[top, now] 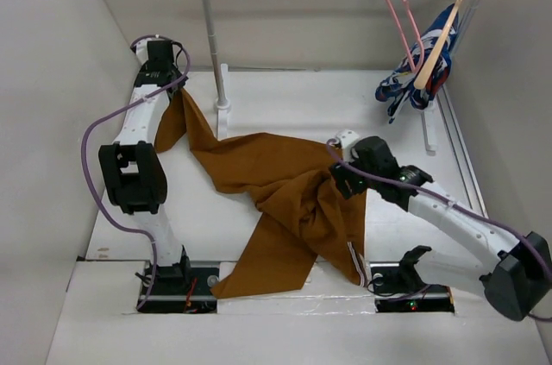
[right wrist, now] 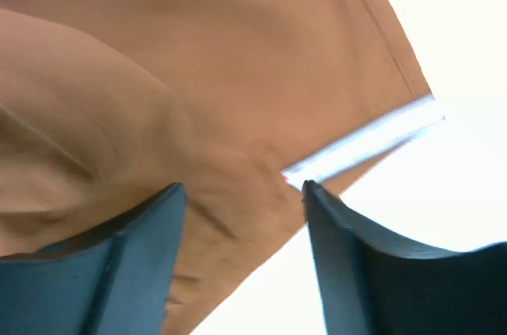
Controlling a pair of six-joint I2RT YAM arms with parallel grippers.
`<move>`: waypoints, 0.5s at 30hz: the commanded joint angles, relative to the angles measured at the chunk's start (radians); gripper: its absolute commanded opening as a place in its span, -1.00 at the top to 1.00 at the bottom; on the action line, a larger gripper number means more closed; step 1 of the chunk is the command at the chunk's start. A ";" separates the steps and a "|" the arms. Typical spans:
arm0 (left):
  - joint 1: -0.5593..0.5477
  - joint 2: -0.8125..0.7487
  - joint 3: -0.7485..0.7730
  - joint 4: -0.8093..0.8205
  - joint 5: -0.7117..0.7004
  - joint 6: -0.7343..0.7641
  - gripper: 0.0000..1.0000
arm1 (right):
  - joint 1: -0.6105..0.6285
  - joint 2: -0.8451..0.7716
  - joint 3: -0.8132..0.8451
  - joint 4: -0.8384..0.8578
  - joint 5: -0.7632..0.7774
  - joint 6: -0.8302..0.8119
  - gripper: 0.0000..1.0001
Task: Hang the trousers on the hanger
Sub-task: Flatten out the trousers at the center of the board.
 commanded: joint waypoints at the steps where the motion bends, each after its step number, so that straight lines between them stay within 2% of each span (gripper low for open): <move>1: -0.002 -0.094 -0.028 0.042 0.001 -0.012 1.00 | -0.171 -0.029 -0.132 0.146 -0.091 0.026 -0.44; 3: -0.002 -0.111 -0.052 0.046 0.001 -0.014 1.00 | -0.243 -0.050 -0.157 0.218 -0.165 -0.019 -0.47; 4: -0.002 -0.116 -0.062 0.048 0.000 -0.015 1.00 | -0.286 -0.069 -0.180 0.248 -0.276 -0.042 -0.48; 6: -0.002 -0.129 -0.083 0.054 -0.002 -0.015 1.00 | -0.261 -0.108 -0.189 0.278 -0.296 -0.068 -0.48; 8: -0.002 -0.136 -0.088 0.046 -0.005 -0.024 1.00 | -0.190 -0.159 -0.177 0.159 -0.129 -0.070 -0.51; 10: -0.002 -0.155 -0.106 0.059 0.014 -0.032 1.00 | -0.207 -0.162 -0.184 0.102 0.000 -0.054 -0.60; 14: -0.002 -0.182 -0.122 0.075 0.040 -0.052 1.00 | -0.453 -0.069 -0.220 0.202 -0.143 -0.074 -0.60; 15: -0.002 -0.189 -0.122 0.072 0.041 -0.055 1.00 | -0.478 -0.038 -0.223 0.232 -0.159 -0.065 -0.60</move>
